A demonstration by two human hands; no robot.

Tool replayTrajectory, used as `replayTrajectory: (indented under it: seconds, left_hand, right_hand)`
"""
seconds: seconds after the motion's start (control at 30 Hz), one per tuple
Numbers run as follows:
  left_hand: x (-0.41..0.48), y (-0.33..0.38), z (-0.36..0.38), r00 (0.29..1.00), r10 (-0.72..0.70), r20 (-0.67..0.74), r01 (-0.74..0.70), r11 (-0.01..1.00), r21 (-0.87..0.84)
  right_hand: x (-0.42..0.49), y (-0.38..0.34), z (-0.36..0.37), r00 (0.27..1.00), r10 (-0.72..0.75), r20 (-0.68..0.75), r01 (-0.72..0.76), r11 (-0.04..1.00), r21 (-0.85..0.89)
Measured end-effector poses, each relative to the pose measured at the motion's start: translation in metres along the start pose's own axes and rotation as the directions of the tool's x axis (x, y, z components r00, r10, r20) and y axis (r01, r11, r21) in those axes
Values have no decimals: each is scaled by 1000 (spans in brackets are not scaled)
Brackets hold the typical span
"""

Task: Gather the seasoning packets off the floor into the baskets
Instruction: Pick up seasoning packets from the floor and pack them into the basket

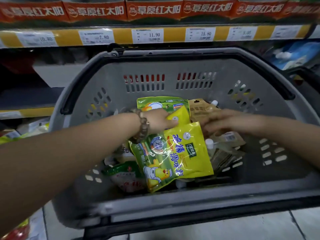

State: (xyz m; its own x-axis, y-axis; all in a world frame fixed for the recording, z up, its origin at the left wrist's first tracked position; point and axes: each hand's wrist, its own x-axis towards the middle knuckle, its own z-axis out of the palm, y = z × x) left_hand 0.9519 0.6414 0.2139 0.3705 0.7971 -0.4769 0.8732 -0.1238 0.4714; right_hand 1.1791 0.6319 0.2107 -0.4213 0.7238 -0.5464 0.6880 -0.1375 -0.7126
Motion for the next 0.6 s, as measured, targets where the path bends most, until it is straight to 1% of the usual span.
replayTrajectory:
  seconds: [0.03, 0.1, 0.13, 0.17, 0.2, 0.23, 0.27, 0.37, 0.4, 0.43, 0.5, 0.53, 0.57, 0.6]
  left_hand:
    - [-4, -4, -3, 1000, 20, -11, -20, 1000, 7]
    - [-13, -12, -9, 998, 33, -51, -33, 999, -10]
    - [-19, -14, -12, 996, 40, -84, -42, 999, -24]
    - [-25, -17, -17, 991, 50, -125, -55, 998, -36]
    - [-30, -19, -24, 986, 54, -159, -63, 997, -51]
    - [-35, -22, -31, 983, 48, -174, -62, 995, -79]
    - [-40, -26, -38, 986, 39, -161, -58, 992, -115]
    - [-50, -31, -50, 999, 43, 0, -42, 977, -210]
    - [-53, -29, -53, 998, 56, 24, -47, 965, -256]
    - [-57, -27, -57, 998, 68, 12, -60, 944, -324]
    - [-63, -21, -69, 994, 86, -67, -107, 884, -456]
    - [-65, -18, -73, 990, 104, -97, -137, 882, -451]
    - [-66, -15, -75, 986, 142, -92, -166, 918, -361]
    - [-68, -12, -71, 983, 178, -39, -182, 963, -199]
  right_hand:
    - [-2, -9, 2, 999, -8, 35, 6, 999, 46]
    - [0, -18, 22, 999, -6, 38, 12, 989, -149]
    - [2, -20, 34, 999, -39, -15, 34, 970, -242]
    - [2, -22, 40, 995, -75, -72, 52, 958, -282]
    - [-1, -26, 42, 987, -117, -113, 82, 956, -280]
    - [-5, -30, 38, 980, -155, -122, 118, 957, -266]
    - [-13, -37, 33, 976, -183, -114, 151, 958, -243]
    - [-35, -45, 9, 978, -197, -63, 176, 954, -243]
    - [-42, -47, 3, 978, -202, -49, 183, 948, -259]
    - [-45, -41, -4, 978, -205, -34, 190, 947, -259]
    - [-51, -34, -14, 987, -160, -10, 153, 961, -232]
    - [-53, -31, -17, 991, -132, 16, 132, 964, -231]
    - [-53, -24, -19, 992, -115, 59, 126, 961, -244]
    - [-52, -18, -18, 992, -90, 94, 113, 951, -287]
